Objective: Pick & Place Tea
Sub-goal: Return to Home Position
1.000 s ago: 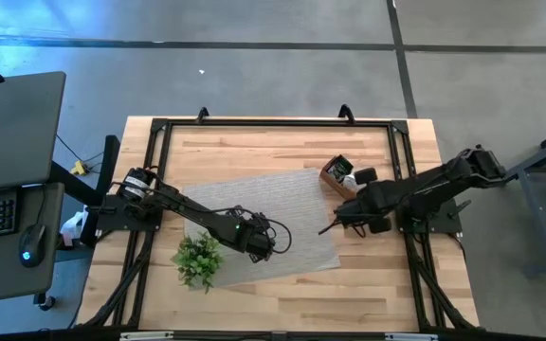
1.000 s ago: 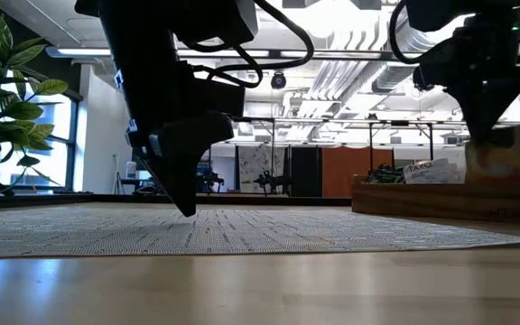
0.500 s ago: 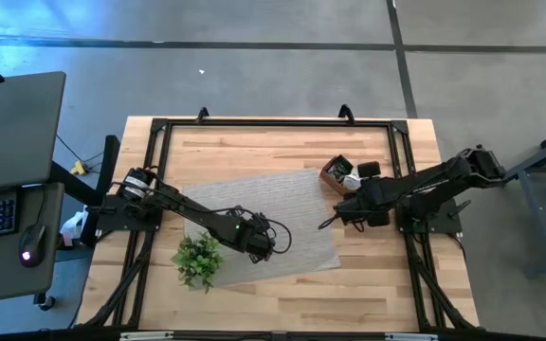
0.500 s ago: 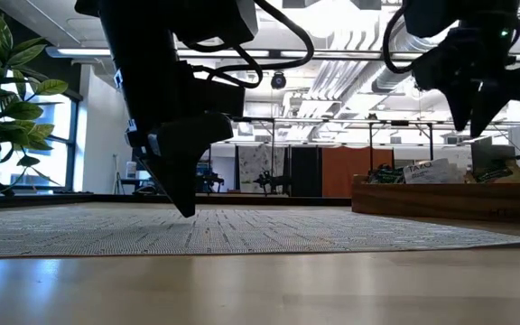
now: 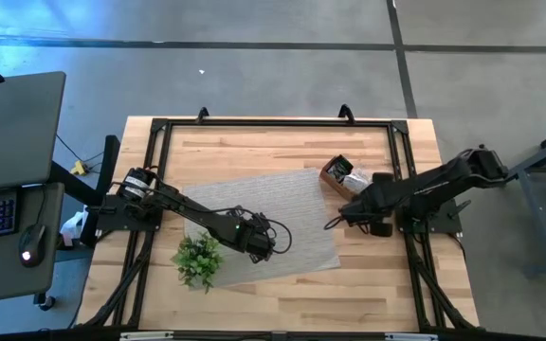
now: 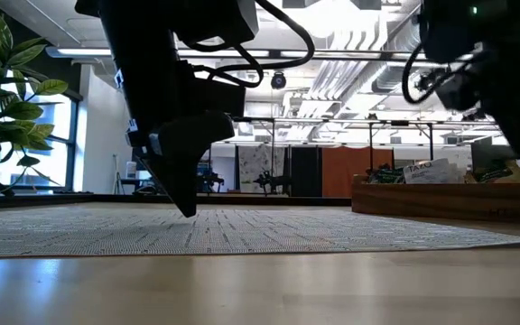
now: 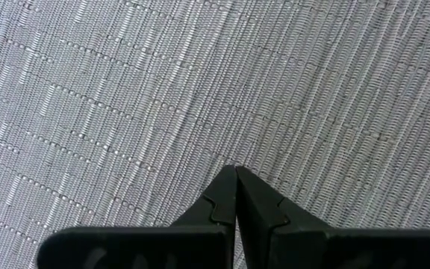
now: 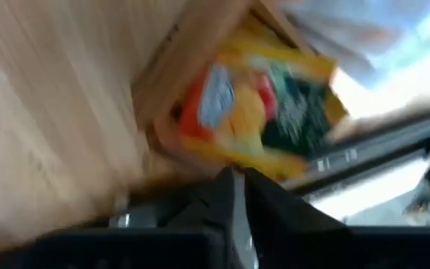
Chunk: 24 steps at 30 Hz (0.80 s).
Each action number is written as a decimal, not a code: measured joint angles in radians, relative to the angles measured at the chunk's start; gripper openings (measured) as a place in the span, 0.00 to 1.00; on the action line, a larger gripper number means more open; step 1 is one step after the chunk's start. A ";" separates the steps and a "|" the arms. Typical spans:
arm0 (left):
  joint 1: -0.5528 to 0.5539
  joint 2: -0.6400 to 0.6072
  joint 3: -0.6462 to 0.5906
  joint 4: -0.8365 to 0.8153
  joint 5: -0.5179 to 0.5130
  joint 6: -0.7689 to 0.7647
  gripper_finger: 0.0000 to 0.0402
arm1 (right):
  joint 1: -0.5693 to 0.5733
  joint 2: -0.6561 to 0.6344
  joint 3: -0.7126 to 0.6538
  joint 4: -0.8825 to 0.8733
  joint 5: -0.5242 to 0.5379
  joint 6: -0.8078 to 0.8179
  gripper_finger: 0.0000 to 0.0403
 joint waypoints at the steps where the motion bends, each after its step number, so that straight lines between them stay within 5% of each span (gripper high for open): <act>1: 0.000 0.000 0.000 0.001 0.000 0.000 0.00 | 0.000 0.000 -0.020 0.039 0.008 -0.016 0.05; 13: 0.000 0.000 0.000 0.000 0.000 0.004 0.00 | -0.049 0.000 -0.170 0.258 0.034 -0.063 0.01; 24: 0.000 0.000 0.000 0.002 0.000 0.023 0.00 | -0.156 0.007 -0.168 0.265 0.037 -0.055 0.00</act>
